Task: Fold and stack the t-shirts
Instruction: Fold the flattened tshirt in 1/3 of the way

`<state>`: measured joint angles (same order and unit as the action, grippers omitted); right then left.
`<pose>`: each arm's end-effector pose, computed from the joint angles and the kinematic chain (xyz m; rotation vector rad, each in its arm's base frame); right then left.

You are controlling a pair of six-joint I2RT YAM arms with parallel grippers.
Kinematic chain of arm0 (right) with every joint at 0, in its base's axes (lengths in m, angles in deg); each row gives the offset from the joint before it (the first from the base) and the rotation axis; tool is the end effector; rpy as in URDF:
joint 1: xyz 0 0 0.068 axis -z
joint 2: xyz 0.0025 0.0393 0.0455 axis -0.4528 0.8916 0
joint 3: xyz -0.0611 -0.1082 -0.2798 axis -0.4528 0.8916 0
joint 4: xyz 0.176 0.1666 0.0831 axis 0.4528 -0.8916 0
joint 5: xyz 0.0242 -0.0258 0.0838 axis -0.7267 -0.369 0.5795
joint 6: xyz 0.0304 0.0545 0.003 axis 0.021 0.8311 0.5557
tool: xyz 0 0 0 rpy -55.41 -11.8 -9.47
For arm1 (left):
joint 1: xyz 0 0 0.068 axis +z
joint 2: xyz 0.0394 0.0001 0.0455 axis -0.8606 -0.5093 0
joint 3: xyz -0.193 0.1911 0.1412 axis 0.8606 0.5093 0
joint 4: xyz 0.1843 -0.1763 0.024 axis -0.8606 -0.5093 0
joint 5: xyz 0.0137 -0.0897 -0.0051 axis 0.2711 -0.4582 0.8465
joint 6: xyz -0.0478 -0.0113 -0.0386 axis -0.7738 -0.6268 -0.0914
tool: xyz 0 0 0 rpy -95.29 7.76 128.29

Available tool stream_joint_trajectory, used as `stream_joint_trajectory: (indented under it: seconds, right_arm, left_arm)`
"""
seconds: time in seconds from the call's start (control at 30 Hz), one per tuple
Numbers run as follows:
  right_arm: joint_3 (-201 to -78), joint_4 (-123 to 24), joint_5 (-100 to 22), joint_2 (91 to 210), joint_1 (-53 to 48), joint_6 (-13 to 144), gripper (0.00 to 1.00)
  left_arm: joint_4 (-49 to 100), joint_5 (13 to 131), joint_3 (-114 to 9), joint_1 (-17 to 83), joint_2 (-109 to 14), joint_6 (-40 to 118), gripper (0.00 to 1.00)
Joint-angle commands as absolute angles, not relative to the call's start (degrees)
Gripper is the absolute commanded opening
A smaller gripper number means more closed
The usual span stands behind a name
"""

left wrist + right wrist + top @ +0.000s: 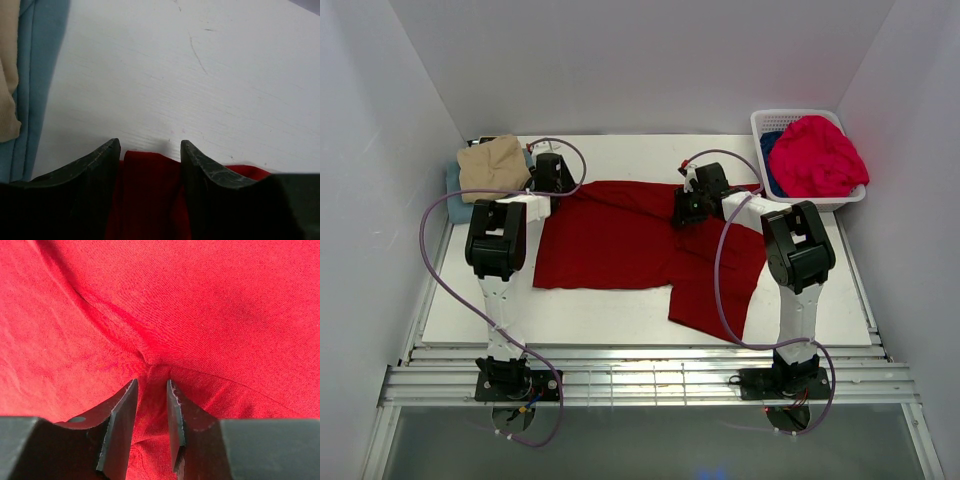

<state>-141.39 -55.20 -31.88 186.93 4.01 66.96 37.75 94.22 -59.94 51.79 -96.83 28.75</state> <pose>0.4204 0.1912 0.1846 -0.4299 2.3781 0.5718 0.5020 -0.0551 0.1670 -0.4012 2.0606 -0.0468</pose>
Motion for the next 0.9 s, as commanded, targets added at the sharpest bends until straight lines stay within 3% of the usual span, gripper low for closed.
stream_joint_trajectory:
  seconds: [0.0, 0.87]
  right_arm:
    - [-139.7, -56.2, -32.1, 185.7, 3.3, 66.2, 0.36]
    - [-139.0, -57.4, -33.0, 187.1, 2.4, 66.4, 0.35]
  left_arm:
    - [39.0, 95.3, -62.0, 52.3, -95.5, 28.5, 0.62]
    - [34.0, 96.4, -63.8, 52.4, -95.5, 27.6, 0.56]
